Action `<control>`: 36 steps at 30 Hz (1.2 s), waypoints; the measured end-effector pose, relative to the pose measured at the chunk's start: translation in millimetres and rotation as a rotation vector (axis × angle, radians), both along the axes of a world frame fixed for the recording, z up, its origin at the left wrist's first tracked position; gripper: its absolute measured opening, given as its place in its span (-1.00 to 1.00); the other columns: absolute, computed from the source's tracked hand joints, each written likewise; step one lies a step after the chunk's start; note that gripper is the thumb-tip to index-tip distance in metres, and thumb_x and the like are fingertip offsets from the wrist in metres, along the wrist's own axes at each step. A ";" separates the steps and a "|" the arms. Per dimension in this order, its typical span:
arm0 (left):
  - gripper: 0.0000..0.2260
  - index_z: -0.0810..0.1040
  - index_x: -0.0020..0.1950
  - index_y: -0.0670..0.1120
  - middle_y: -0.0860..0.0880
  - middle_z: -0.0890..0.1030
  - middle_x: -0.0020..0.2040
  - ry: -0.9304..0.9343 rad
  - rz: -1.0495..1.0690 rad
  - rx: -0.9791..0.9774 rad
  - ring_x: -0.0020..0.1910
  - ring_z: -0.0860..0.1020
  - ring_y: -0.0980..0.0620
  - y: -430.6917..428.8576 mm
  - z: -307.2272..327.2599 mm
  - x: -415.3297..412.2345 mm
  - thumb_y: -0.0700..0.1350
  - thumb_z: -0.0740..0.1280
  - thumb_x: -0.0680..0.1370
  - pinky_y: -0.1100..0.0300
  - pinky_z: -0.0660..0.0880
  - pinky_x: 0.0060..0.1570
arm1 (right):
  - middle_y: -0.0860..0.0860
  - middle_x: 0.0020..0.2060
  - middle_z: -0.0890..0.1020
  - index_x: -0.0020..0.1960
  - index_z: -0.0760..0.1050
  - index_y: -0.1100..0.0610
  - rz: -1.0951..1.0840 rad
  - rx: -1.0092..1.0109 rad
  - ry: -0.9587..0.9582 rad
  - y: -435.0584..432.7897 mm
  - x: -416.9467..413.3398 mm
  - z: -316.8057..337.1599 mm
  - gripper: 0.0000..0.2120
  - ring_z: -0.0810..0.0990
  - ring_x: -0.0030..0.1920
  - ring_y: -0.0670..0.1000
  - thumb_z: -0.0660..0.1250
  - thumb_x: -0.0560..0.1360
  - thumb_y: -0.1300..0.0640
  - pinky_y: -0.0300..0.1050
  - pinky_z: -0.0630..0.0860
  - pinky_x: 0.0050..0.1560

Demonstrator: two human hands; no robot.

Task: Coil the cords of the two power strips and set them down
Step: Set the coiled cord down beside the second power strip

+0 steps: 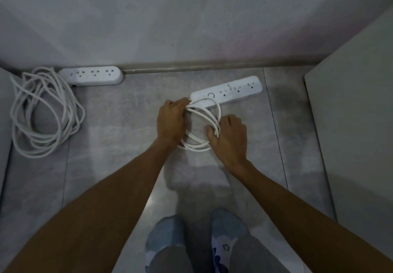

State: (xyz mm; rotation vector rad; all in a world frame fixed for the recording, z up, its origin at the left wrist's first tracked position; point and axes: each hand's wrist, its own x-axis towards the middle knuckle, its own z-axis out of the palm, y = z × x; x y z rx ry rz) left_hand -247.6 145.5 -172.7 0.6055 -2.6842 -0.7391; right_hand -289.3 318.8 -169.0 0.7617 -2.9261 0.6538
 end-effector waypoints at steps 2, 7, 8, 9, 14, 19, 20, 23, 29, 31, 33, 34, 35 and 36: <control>-0.70 0.66 0.07 -0.04 -0.09 0.70 -0.06 -0.022 0.026 -0.006 -0.12 0.55 -0.18 -11.5 5.0 -13.4 -0.26 0.20 0.48 0.03 0.51 -0.13 | 0.11 0.03 0.56 0.12 0.47 0.17 -0.004 0.028 -0.019 -8.0 -7.5 -3.2 -0.52 0.53 0.04 0.12 0.34 0.45 -0.21 0.01 0.44 0.01; -0.74 0.67 0.06 -0.02 -0.09 0.71 -0.06 -0.134 -0.096 -0.149 -0.08 0.57 -0.21 -37.4 14.0 -42.5 -0.18 0.22 0.51 0.00 0.50 -0.07 | 0.16 0.53 0.22 0.55 0.14 0.16 0.168 -0.019 -0.122 -22.7 -19.8 -8.8 -0.32 0.17 0.54 0.15 0.23 0.57 -0.16 0.09 0.16 0.49; -0.77 0.66 0.04 -0.03 -0.09 0.70 -0.07 -0.153 -0.112 -0.152 -0.07 0.57 -0.21 -39.1 14.6 -43.6 -0.16 0.23 0.52 0.00 0.50 -0.07 | 0.16 0.54 0.22 0.55 0.14 0.18 0.174 -0.026 -0.117 -24.3 -20.5 -9.1 -0.34 0.16 0.55 0.15 0.23 0.58 -0.12 0.09 0.14 0.52; -0.80 0.65 0.02 -0.04 -0.10 0.69 -0.08 -0.155 -0.119 -0.139 -0.07 0.57 -0.21 -39.9 14.3 -42.1 -0.14 0.23 0.53 0.01 0.50 -0.08 | 0.17 0.53 0.24 0.55 0.15 0.20 0.173 -0.034 -0.111 -25.5 -20.1 -9.4 -0.36 0.17 0.55 0.15 0.24 0.59 -0.07 0.10 0.14 0.53; -0.70 0.55 0.24 -0.21 -0.25 0.62 0.12 -0.065 -0.054 0.023 0.09 0.58 -0.23 -23.7 17.3 -9.1 -0.20 0.26 0.53 -0.06 0.53 0.07 | 0.23 0.37 0.41 0.45 0.30 0.29 0.224 -0.155 -0.102 -28.8 -13.7 -5.2 -0.46 0.39 0.38 0.18 0.30 0.49 0.26 0.12 0.40 0.36; -0.58 0.39 0.46 -0.17 -0.21 0.50 0.38 -0.079 -0.051 0.001 0.28 0.52 -0.23 -8.3 17.3 12.0 -0.16 0.28 0.60 -0.11 0.47 0.25 | 0.27 0.40 0.35 0.48 0.25 0.26 0.245 -0.139 -0.116 -28.5 -8.6 0.5 -0.37 0.37 0.39 0.22 0.34 0.44 0.36 0.12 0.41 0.37; -0.55 0.34 0.50 -0.13 -0.20 0.45 0.42 -0.085 -0.062 -0.004 0.30 0.50 -0.23 -7.1 17.7 12.5 -0.17 0.28 0.60 -0.13 0.47 0.26 | 0.27 0.42 0.33 0.49 0.25 0.25 0.254 -0.135 -0.128 -29.2 -7.5 1.5 -0.36 0.35 0.41 0.24 0.33 0.45 0.38 0.14 0.40 0.39; -0.50 0.23 0.55 -0.04 -0.18 0.33 0.51 -0.199 -0.074 -0.044 0.34 0.45 -0.24 -3.9 16.3 11.6 -0.13 0.26 0.62 -0.14 0.46 0.24 | 0.26 0.47 0.28 0.54 0.19 0.21 0.242 -0.126 -0.142 -30.1 -4.6 2.2 -0.24 0.31 0.46 0.24 0.40 0.41 0.42 0.13 0.39 0.41; -0.53 0.40 0.42 -0.16 -0.23 0.51 0.28 -0.258 -0.076 -0.160 0.14 0.52 -0.26 -1.6 7.9 13.8 -0.20 0.39 0.52 -0.08 0.49 0.11 | 0.27 0.47 0.31 0.56 0.13 0.24 0.232 -0.086 -0.170 -32.4 -6.8 -4.8 -0.26 0.32 0.44 0.27 0.36 0.46 0.43 0.20 0.37 0.40; -0.39 0.33 0.48 -0.15 -0.25 0.44 0.32 -0.346 -0.092 -0.151 0.21 0.45 -0.26 -2.2 7.4 13.5 -0.13 0.46 0.47 -0.09 0.45 0.15 | 0.24 0.40 0.40 0.54 0.18 0.24 0.226 -0.052 -0.132 -32.2 -9.3 -7.5 -0.27 0.40 0.32 0.25 0.38 0.45 0.41 0.15 0.45 0.31; -0.34 0.29 0.49 -0.17 -0.26 0.40 0.34 -0.361 -0.113 -0.145 0.21 0.42 -0.26 -1.3 7.1 13.4 -0.03 0.44 0.47 -0.10 0.44 0.14 | 0.20 0.34 0.44 0.53 0.23 0.19 0.234 -0.001 -0.054 -30.5 -12.4 -10.9 -0.34 0.44 0.23 0.20 0.35 0.48 0.35 0.06 0.47 0.23; -0.40 0.30 0.49 -0.18 -0.26 0.41 0.34 -0.324 -0.100 -0.149 0.20 0.43 -0.26 -0.8 5.9 13.5 0.05 0.34 0.53 -0.10 0.45 0.12 | 0.19 0.31 0.47 0.51 0.27 0.18 0.241 0.015 -0.012 -29.8 -13.8 -11.7 -0.40 0.46 0.20 0.18 0.35 0.50 0.31 0.04 0.46 0.19; -0.42 0.30 0.49 -0.19 -0.24 0.42 0.34 -0.307 -0.074 -0.148 0.20 0.43 -0.24 -0.1 4.6 14.0 0.14 0.20 0.58 -0.09 0.44 0.12 | 0.17 0.27 0.50 0.48 0.34 0.17 0.243 0.027 0.028 -29.3 -15.1 -11.7 -0.47 0.47 0.17 0.16 0.34 0.53 0.24 0.03 0.45 0.14; -0.38 0.28 0.50 -0.18 -0.22 0.40 0.37 -0.311 -0.049 -0.144 0.23 0.41 -0.22 0.8 3.3 13.9 0.21 0.09 0.59 -0.10 0.41 0.16 | 0.15 0.23 0.53 0.43 0.41 0.16 0.244 0.039 0.064 -28.7 -16.5 -11.0 -0.55 0.48 0.13 0.14 0.32 0.55 0.16 0.01 0.43 0.10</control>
